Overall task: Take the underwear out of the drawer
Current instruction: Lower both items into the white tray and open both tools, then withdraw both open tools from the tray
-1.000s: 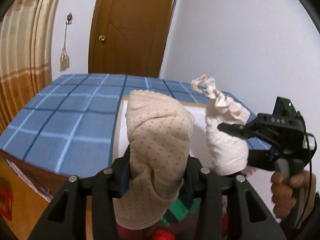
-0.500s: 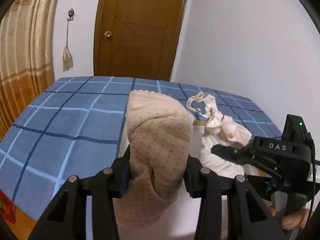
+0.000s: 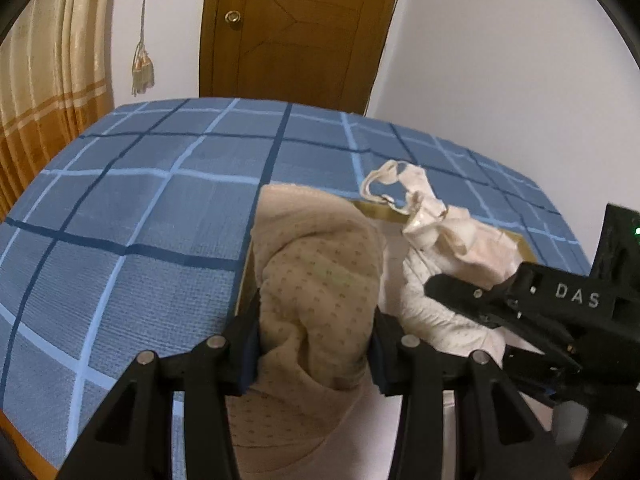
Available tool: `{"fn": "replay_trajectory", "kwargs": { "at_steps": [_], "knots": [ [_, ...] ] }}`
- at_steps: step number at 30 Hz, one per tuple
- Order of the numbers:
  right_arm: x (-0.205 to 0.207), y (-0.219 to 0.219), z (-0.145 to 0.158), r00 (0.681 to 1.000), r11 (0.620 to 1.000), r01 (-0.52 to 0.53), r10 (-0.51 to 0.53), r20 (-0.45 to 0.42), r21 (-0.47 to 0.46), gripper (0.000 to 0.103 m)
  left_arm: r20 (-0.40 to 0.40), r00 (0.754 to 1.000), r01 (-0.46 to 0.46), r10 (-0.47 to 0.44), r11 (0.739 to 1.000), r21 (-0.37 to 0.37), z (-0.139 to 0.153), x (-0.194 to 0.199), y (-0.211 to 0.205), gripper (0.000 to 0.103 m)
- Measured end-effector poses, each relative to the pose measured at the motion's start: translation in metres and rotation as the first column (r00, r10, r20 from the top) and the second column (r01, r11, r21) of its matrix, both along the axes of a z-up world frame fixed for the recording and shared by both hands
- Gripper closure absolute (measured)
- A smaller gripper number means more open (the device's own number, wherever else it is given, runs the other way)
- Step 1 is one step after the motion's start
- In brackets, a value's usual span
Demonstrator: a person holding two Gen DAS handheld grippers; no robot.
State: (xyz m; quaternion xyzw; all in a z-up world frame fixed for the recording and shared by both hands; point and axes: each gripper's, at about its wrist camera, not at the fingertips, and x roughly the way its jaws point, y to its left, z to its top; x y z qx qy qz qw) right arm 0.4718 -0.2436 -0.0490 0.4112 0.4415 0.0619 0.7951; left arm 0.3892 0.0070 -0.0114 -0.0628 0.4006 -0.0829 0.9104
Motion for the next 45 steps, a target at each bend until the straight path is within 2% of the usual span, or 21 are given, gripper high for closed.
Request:
{"fn": "replay_trajectory", "kwargs": {
  "at_steps": [2,5,6,8,10,12,15,21,25,29,32,35,45],
  "knots": [
    [0.003,0.000,-0.003,1.000,1.000,0.002,-0.002,0.003,0.002,0.059,0.005,1.000,0.002,-0.002,1.000,0.012,-0.001,0.001,-0.002,0.060],
    [0.008,0.004,-0.001,1.000,1.000,-0.020,0.020,0.010,-0.023,0.058,-0.005,1.000,-0.001,0.001,1.000,0.024,-0.001,0.005,-0.003,0.050],
    [0.009,0.005,-0.001,0.999,0.999,-0.031,0.032,0.015,-0.034,0.057,-0.011,1.000,-0.005,0.005,1.000,0.024,-0.001,0.005,-0.003,0.040],
    [0.010,0.008,0.000,0.998,0.998,-0.053,0.054,0.020,-0.042,0.052,-0.008,1.000,0.002,-0.002,1.000,0.014,0.002,0.005,-0.003,0.033],
    [0.010,0.010,0.003,0.996,0.995,-0.089,0.089,0.014,-0.050,0.041,0.003,1.000,0.014,-0.014,1.000,0.011,0.007,0.001,-0.005,0.023],
    [0.010,0.013,0.007,0.994,0.991,-0.113,0.114,0.001,-0.071,0.035,0.048,0.999,-0.025,0.022,0.998,0.058,0.017,-0.006,-0.005,0.001],
    [0.003,0.012,0.014,0.992,0.991,-0.116,0.119,0.038,-0.068,0.033,0.135,0.990,-0.066,0.050,0.991,0.116,0.035,-0.021,-0.004,0.000],
    [-0.027,0.003,0.033,0.990,0.990,-0.068,0.082,0.115,-0.121,0.033,0.177,0.983,-0.078,0.052,0.987,0.143,0.048,-0.045,0.001,0.000],
    [-0.055,-0.005,0.047,0.975,0.979,-0.027,0.071,0.209,-0.203,0.033,0.197,0.979,-0.083,0.055,0.987,0.136,0.048,-0.063,0.002,0.000],
    [-0.102,-0.012,0.064,0.926,0.946,0.074,0.052,0.373,-0.316,0.033,0.241,0.970,-0.078,0.040,0.986,0.150,0.050,-0.088,-0.001,0.000],
    [-0.128,-0.015,0.072,0.897,0.914,0.125,0.062,0.439,-0.386,0.033,0.279,0.960,-0.075,0.018,0.978,0.194,0.052,-0.106,-0.007,0.000],
    [-0.146,-0.017,0.076,0.886,0.906,0.143,0.063,0.459,-0.399,0.033,0.293,0.956,-0.070,0.002,0.973,0.220,0.051,-0.120,-0.012,0.000],
    [-0.179,-0.021,0.074,0.867,0.903,0.159,0.066,0.493,-0.400,0.033,0.282,0.959,-0.065,0.006,0.978,0.201,0.044,-0.147,-0.015,0.000]
  ]
}}
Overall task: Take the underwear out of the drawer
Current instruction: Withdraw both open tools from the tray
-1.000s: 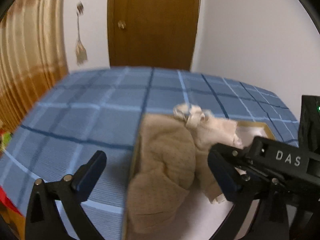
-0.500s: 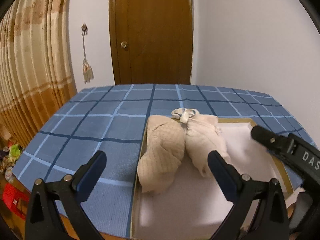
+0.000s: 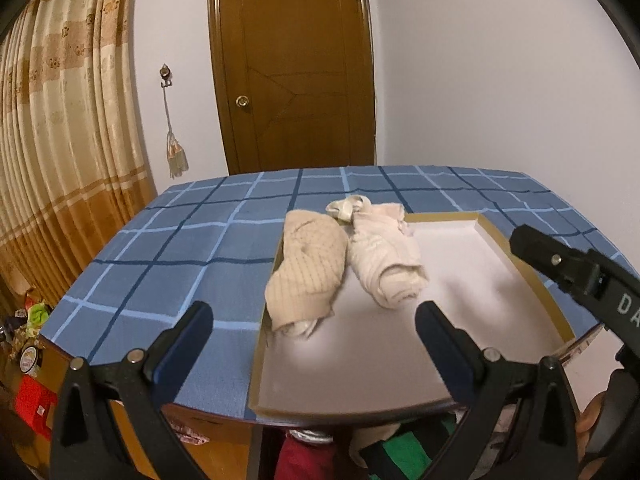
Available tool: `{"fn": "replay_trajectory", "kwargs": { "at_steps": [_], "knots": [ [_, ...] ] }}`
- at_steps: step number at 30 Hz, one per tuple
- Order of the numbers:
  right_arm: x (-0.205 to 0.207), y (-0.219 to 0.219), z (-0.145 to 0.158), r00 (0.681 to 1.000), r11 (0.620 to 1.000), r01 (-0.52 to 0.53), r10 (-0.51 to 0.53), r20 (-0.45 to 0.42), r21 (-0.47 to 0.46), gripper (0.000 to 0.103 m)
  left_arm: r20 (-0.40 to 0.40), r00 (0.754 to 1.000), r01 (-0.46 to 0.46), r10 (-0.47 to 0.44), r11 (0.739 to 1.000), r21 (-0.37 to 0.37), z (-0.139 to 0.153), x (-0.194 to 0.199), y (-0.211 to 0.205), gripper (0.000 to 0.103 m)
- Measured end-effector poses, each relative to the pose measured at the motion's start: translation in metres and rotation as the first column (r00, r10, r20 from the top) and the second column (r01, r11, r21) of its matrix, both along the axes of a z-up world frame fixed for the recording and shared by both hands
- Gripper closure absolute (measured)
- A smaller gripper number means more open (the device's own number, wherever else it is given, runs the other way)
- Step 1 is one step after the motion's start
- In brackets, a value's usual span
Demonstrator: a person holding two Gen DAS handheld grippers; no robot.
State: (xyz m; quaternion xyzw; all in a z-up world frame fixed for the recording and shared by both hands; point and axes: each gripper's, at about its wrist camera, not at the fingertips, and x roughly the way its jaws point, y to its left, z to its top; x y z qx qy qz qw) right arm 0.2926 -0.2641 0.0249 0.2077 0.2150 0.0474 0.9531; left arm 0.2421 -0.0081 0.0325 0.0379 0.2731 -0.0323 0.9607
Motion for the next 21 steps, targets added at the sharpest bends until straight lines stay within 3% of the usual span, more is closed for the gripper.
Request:
{"fn": "replay_trajectory", "kwargs": {
  "at_steps": [21],
  "knots": [
    [-0.063,0.006,-0.010,0.996,0.997,0.003,0.004,0.088,-0.083,0.033,-0.025,1.000,0.008,-0.008,1.000,-0.011,-0.026,-0.043,0.002,0.000]
  ]
}}
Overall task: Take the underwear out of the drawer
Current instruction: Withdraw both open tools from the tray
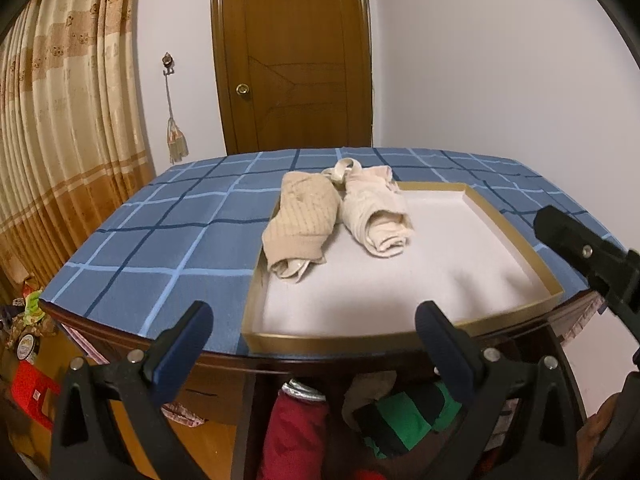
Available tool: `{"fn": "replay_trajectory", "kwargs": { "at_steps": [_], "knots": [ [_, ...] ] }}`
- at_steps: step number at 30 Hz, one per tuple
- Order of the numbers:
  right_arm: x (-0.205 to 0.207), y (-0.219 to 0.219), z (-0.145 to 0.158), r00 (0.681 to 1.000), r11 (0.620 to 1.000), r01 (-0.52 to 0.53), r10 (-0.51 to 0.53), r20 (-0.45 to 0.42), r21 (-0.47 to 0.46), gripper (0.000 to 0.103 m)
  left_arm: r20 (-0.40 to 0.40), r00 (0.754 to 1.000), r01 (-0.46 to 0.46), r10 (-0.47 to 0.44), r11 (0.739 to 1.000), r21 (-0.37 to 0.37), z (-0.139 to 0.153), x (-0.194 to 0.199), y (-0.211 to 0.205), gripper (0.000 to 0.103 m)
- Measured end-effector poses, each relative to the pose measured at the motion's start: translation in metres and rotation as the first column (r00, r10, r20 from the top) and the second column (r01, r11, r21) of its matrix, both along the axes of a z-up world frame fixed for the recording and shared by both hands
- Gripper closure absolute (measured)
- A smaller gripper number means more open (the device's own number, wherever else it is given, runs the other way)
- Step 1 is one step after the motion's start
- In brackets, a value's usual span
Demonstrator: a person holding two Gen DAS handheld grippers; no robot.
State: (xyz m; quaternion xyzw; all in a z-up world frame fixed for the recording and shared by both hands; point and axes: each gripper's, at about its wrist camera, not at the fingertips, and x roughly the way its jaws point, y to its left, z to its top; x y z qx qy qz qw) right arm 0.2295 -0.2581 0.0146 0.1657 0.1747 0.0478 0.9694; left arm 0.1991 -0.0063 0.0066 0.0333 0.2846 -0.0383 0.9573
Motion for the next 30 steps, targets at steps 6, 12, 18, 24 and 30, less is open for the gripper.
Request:
{"fn": "replay_trajectory", "kwargs": {
  "at_steps": [6,12,18,24,30],
  "knots": [
    [-0.010,-0.001,-0.005,1.000,0.999,0.011,-0.011,0.000,-0.035,0.033,-0.001,1.000,0.003,-0.003,1.000,-0.007,-0.001,-0.008,0.001,0.000],
    [-0.021,0.002,-0.018,1.000,0.999,-0.001,0.000,-0.016,-0.049,0.033,-0.017,1.000,0.011,-0.011,1.000,-0.011,-0.009,-0.018,0.001,0.000],
    [-0.027,0.000,-0.026,1.000,0.999,-0.001,0.000,-0.030,-0.046,0.033,-0.035,0.999,0.015,-0.015,1.000,-0.012,-0.018,-0.024,0.000,0.000],
    [-0.037,-0.003,-0.033,1.000,0.998,0.003,-0.005,-0.029,-0.059,0.033,-0.044,0.999,0.006,-0.007,1.000,-0.011,-0.029,-0.032,0.001,0.000],
    [-0.048,-0.005,-0.040,0.999,0.998,0.000,-0.002,-0.032,-0.070,0.033,-0.062,0.998,0.004,-0.004,1.000,-0.014,-0.040,-0.039,0.003,0.000]
  ]
}}
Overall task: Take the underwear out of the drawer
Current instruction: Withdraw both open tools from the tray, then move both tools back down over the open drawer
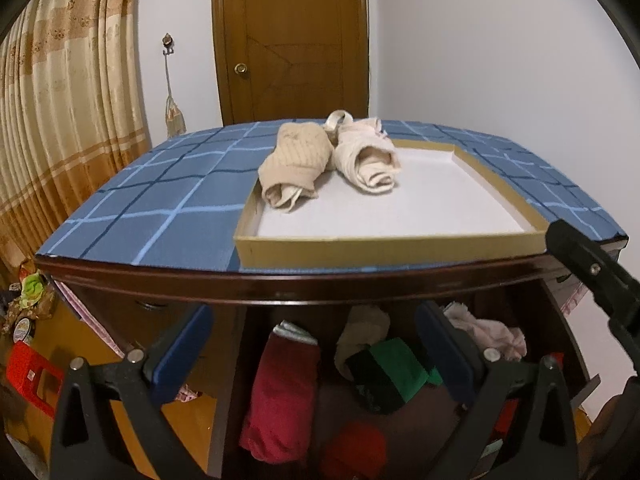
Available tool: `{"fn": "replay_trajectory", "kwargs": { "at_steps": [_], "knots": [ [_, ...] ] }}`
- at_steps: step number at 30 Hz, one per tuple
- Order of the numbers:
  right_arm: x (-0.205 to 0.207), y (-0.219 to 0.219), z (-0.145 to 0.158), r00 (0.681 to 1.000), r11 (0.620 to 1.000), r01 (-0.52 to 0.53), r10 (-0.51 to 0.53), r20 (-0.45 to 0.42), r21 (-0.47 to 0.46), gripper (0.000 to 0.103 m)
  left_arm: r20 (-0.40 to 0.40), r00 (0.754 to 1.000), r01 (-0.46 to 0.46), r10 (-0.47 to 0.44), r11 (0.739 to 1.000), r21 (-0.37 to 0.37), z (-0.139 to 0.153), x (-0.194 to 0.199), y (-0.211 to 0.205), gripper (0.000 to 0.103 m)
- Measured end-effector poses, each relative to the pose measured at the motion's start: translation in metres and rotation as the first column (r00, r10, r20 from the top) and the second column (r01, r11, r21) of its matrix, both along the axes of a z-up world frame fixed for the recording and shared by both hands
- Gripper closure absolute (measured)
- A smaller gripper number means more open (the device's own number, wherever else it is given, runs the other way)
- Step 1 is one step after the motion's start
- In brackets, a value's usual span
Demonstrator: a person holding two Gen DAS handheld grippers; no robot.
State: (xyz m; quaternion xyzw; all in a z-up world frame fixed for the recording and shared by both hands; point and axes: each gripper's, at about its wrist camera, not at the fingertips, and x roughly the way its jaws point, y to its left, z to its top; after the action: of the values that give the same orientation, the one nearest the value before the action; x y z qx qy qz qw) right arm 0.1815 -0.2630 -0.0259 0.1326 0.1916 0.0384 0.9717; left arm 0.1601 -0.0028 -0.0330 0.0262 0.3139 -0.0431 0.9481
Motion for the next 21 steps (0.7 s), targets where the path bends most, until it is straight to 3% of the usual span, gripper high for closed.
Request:
{"fn": "replay_trajectory", "kwargs": {
  "at_steps": [21],
  "knots": [
    [-0.022,-0.018,-0.039,0.998,0.999,0.018,-0.021,-0.059,-0.050,0.033,-0.091,0.996,0.005,-0.003,1.000,0.019,-0.039,-0.018,0.010,0.000]
  ]
}}
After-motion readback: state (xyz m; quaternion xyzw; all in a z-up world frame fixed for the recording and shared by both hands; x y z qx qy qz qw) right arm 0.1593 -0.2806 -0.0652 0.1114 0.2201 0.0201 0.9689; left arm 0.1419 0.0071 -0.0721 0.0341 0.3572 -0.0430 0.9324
